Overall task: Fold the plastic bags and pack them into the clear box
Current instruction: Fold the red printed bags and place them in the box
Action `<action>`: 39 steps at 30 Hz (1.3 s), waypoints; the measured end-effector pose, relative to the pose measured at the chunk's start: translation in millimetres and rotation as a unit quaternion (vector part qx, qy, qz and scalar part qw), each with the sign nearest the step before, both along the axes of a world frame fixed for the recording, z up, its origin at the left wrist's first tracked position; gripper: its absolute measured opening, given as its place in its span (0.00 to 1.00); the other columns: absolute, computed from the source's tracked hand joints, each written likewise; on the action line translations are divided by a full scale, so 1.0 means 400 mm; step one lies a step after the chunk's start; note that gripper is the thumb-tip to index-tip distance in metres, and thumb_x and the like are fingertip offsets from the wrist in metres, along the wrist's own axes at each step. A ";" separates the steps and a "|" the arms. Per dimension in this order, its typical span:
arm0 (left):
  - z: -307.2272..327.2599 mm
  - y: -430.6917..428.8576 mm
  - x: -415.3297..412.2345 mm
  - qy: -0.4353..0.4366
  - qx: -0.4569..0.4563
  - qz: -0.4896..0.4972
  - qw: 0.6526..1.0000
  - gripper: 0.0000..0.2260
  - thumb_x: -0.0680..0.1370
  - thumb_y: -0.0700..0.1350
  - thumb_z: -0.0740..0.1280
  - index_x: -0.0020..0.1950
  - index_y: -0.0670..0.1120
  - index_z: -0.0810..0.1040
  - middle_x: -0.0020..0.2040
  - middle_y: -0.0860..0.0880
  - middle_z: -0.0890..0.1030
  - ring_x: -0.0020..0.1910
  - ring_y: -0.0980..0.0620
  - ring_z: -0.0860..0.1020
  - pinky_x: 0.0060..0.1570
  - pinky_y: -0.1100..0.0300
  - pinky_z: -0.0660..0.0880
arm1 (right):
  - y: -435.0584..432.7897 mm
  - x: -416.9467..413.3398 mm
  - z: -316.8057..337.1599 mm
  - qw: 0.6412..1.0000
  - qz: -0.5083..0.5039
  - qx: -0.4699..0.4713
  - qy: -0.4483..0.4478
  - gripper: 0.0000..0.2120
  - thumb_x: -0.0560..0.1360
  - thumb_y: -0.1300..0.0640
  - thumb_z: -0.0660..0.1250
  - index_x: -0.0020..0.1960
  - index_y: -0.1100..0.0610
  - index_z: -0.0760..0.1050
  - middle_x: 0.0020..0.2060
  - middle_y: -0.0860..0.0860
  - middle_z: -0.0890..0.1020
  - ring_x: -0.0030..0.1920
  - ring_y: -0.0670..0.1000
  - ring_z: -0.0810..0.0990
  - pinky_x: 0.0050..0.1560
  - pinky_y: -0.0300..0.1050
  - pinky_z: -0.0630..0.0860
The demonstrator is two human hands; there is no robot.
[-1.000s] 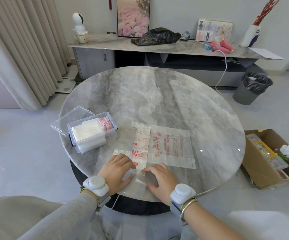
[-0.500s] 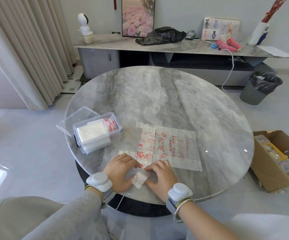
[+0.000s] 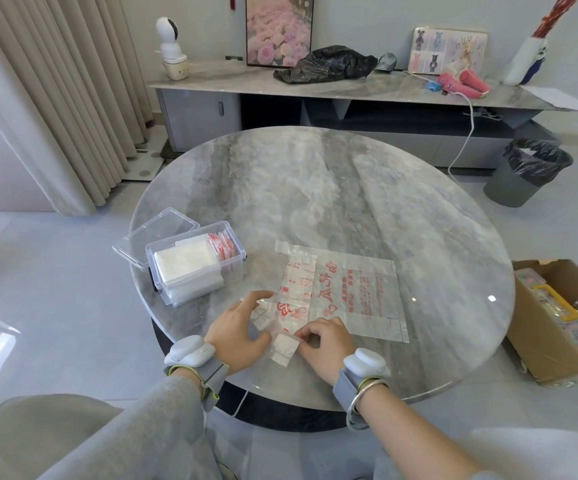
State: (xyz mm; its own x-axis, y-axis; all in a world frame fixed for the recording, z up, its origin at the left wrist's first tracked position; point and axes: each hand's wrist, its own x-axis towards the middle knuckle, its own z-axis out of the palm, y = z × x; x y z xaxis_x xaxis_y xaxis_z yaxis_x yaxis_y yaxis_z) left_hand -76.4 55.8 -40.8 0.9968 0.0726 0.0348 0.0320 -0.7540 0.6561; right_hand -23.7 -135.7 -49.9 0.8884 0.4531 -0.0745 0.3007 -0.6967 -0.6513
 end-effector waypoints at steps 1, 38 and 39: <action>0.004 0.003 0.001 0.006 0.003 0.005 1.000 0.29 0.67 0.57 0.60 0.69 0.62 0.62 0.56 0.54 0.78 0.55 0.52 0.76 0.53 0.52 0.75 | 0.000 0.002 0.002 1.000 -0.003 -0.001 0.006 0.04 0.75 0.51 0.68 0.46 0.49 0.82 0.40 0.42 0.76 0.49 0.45 0.66 0.47 0.35 0.65; -0.039 -0.044 0.057 -0.019 -0.054 0.024 0.998 0.26 0.72 0.39 0.70 0.66 0.57 0.68 0.50 0.61 0.77 0.44 0.61 0.76 0.42 0.62 0.76 | 0.006 0.018 0.005 0.998 -0.056 0.013 0.035 0.29 0.75 0.54 0.69 0.73 0.50 0.64 0.39 0.42 0.76 0.38 0.44 0.73 0.43 0.39 0.72; -0.041 -0.044 0.056 -0.021 -0.049 0.023 0.998 0.26 0.72 0.39 0.70 0.66 0.57 0.68 0.51 0.61 0.76 0.44 0.61 0.76 0.42 0.62 0.76 | 0.007 0.017 0.004 0.998 -0.058 0.010 0.033 0.30 0.75 0.54 0.69 0.74 0.51 0.62 0.40 0.42 0.76 0.39 0.43 0.73 0.44 0.39 0.72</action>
